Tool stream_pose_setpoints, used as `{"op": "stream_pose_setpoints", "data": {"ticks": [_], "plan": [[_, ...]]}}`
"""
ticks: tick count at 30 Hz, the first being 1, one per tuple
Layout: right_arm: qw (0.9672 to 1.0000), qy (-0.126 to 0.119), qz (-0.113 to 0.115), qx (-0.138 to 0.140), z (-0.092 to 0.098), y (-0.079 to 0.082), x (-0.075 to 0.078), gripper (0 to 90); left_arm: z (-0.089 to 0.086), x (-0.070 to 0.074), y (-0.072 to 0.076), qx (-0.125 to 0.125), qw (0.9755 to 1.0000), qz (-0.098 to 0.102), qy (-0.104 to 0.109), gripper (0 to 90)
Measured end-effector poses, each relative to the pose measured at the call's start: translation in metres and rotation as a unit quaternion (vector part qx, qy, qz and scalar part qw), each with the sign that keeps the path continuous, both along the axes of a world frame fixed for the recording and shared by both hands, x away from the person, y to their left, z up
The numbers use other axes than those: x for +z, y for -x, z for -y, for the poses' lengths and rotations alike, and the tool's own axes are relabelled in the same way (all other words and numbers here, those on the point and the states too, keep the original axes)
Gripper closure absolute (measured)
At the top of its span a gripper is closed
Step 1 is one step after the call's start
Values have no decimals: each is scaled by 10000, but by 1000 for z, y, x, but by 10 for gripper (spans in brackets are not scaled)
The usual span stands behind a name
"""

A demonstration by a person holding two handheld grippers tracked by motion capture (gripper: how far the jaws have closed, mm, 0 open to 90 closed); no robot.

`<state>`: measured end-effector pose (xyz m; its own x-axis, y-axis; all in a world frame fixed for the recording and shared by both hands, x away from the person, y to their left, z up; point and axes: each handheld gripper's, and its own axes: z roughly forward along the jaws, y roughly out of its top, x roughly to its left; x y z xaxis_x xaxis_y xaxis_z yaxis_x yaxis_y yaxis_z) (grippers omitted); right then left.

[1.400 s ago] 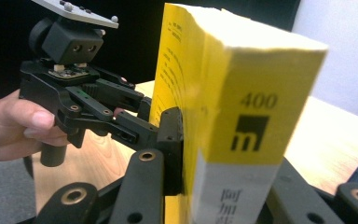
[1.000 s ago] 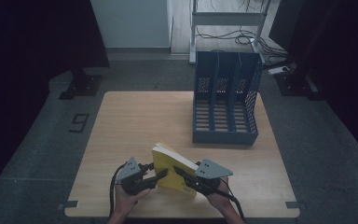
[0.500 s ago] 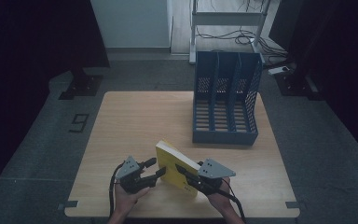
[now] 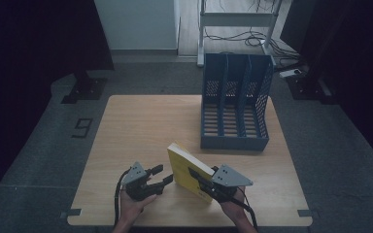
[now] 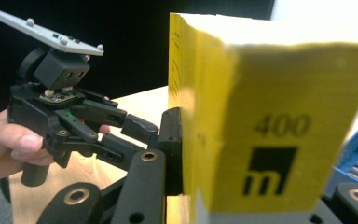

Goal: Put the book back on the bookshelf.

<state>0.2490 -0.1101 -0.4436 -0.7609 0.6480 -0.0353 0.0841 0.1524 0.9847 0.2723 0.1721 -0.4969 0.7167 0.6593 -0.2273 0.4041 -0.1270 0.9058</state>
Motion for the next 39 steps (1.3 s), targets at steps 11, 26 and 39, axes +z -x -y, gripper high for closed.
{"op": "stream_pose_setpoints", "data": {"ticks": [11, 26, 39], "plan": [[9997, -98, -20, -220, 9, 0, 5, 737, -2, -1, -2, 63, 9999, -153, -39, 394], [9991, -169, -4, -379, 16, 0, 9, 737, -2, -4, -5, 65, 9995, -302, -92, 391], [9985, -229, 69, -501, 22, 2, 13, 737, -1, -6, -5, 73, 9992, -370, -114, 391]]}}
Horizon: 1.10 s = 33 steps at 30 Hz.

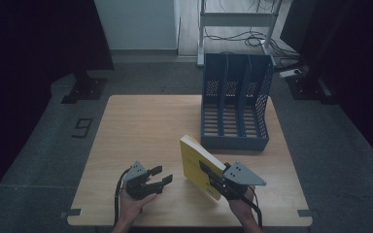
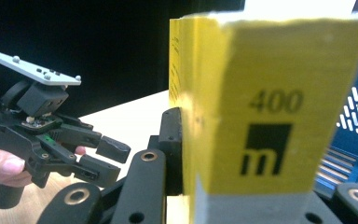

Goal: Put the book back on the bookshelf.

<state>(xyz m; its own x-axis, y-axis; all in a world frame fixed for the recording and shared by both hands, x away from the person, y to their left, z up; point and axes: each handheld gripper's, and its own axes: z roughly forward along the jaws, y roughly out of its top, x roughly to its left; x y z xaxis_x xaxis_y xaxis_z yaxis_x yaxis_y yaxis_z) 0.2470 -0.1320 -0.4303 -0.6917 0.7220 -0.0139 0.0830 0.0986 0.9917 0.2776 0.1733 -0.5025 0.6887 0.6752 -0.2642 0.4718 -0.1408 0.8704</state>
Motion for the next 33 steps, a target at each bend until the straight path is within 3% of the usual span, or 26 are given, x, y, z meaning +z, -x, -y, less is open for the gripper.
{"op": "stream_pose_setpoints", "data": {"ticks": [33], "plan": [[9989, -271, 189, -330, 18, 6, 13, 738, -4, 3, -1, 56, 10000, -49, 39, 389]]}}
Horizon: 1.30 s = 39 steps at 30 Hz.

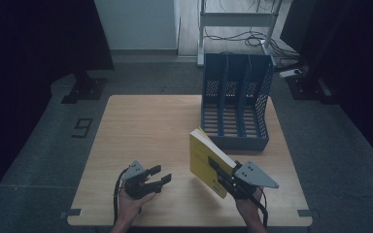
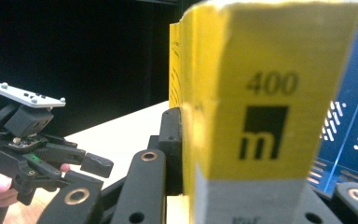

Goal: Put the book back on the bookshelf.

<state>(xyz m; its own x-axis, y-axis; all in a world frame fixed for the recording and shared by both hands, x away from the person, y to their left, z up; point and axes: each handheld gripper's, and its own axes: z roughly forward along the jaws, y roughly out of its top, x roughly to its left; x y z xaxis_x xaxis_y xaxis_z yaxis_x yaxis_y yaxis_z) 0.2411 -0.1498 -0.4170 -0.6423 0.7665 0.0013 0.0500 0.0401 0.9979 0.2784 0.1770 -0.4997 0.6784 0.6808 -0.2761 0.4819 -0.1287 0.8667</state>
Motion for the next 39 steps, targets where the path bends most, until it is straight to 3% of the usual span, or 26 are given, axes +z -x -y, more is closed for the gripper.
{"op": "stream_pose_setpoints", "data": {"ticks": [17, 39], "plan": [[9994, -168, 100, -287, 11, -3, 5, 738, -1, -1, 0, 18, 10000, -42, -18, 387], [9981, -214, 198, -551, 18, -13, 19, 738, -4, 1, 1, 44, 10000, -48, 13, 384]]}}
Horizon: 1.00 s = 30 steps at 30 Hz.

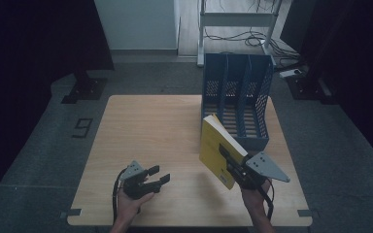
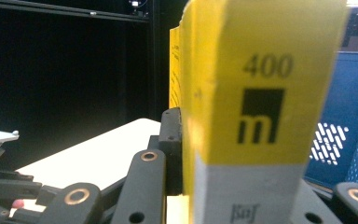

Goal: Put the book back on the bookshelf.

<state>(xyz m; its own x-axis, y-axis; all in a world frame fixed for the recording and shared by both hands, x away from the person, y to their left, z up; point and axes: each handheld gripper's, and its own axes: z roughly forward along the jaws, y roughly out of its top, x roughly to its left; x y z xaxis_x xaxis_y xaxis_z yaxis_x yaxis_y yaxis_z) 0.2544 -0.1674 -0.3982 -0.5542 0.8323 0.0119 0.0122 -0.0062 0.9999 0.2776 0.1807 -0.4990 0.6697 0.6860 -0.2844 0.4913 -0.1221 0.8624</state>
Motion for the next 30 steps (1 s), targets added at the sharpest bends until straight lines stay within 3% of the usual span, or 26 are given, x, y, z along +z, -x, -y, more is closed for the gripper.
{"op": "stream_pose_setpoints", "data": {"ticks": [30], "plan": [[9994, -259, 15, -212, 3, -21, 24, 738, 3, -5, 0, 13, 9999, -88, -79, 379]]}}
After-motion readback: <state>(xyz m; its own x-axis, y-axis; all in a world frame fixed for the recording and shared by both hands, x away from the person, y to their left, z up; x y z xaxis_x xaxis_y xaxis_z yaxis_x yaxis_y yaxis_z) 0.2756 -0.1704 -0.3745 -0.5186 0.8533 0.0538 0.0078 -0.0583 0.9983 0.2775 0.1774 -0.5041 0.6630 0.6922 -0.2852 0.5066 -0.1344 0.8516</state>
